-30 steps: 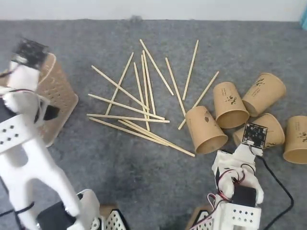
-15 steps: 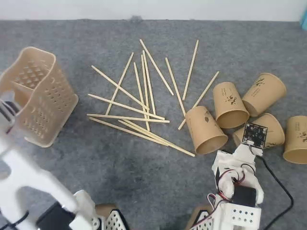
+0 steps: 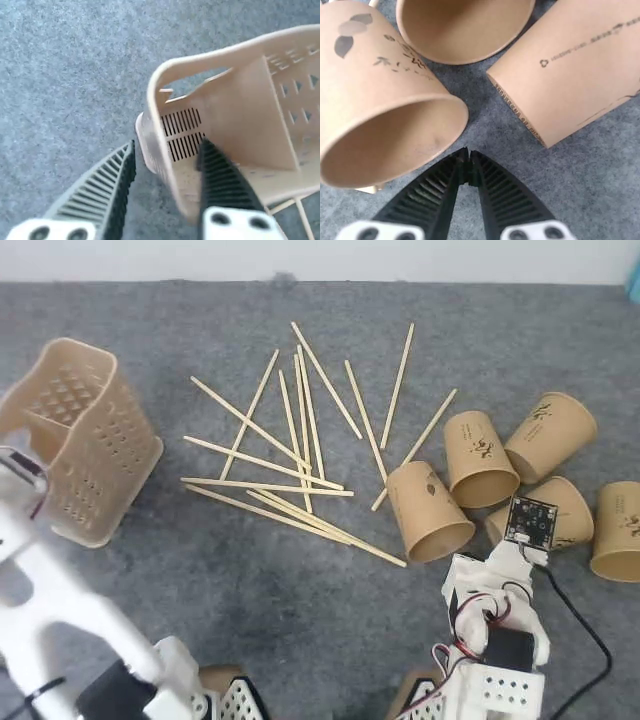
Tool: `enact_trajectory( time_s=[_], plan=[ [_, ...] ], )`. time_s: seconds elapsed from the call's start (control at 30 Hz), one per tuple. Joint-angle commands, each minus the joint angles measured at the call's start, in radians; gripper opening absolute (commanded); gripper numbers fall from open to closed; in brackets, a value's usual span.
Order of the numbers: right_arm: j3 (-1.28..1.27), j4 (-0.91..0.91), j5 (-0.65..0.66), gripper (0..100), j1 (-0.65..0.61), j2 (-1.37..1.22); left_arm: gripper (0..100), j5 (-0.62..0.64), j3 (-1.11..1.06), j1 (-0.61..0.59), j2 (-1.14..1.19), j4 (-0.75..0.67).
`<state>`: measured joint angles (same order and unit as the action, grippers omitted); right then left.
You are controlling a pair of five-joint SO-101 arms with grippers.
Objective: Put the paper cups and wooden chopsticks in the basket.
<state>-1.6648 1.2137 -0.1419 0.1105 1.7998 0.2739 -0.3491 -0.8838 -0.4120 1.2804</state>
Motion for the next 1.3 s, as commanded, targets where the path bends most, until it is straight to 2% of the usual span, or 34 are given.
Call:
enact_trajectory(
  time_s=[0.0,0.07,0.2,0.3,0.4,0.53,0.73,0.83,1.0,1.13,1.27],
  plan=[
    [-0.018,-0.013,-0.002,0.8,0.013,0.01,0,0.009,0.007,0.043,-0.017,-0.034],
    [-0.018,-0.012,-0.002,0.8,0.015,0.01,1,-0.012,0.007,0.061,-0.017,-0.051],
    [-0.018,-0.012,-0.002,0.8,0.015,0.01,1,-0.21,0.021,0.095,-0.014,-0.061],
    [-0.018,-0.013,-0.002,0.8,0.015,0.01,1,-0.232,0.071,0.101,0.041,-0.038],
    [-0.018,-0.016,-0.002,0.8,0.015,0.01,1,-0.307,0.199,0.121,0.19,0.028],
    [-0.018,-0.016,-0.002,0.8,0.015,0.01,1,-0.361,0.516,0.137,0.494,0.17],
    [-0.018,-0.019,-0.002,0.8,0.015,0.01,1,-0.37,1.276,0.112,0.985,0.474],
    [-0.018,-0.019,-0.002,0.8,0.013,0.01,1,-0.391,1.512,0.101,1.119,0.482],
    [-0.018,-0.021,-0.002,0.8,0.008,0.01,1,-0.523,1.501,0.121,1.105,0.482],
    [-0.018,-0.039,-0.002,0.8,0.008,0.01,1,-0.528,1.388,0.146,1.033,0.48],
    [-0.018,-0.041,-0.002,0.8,0.008,0.01,1,-0.611,1.247,0.193,0.927,0.479]
  ],
)
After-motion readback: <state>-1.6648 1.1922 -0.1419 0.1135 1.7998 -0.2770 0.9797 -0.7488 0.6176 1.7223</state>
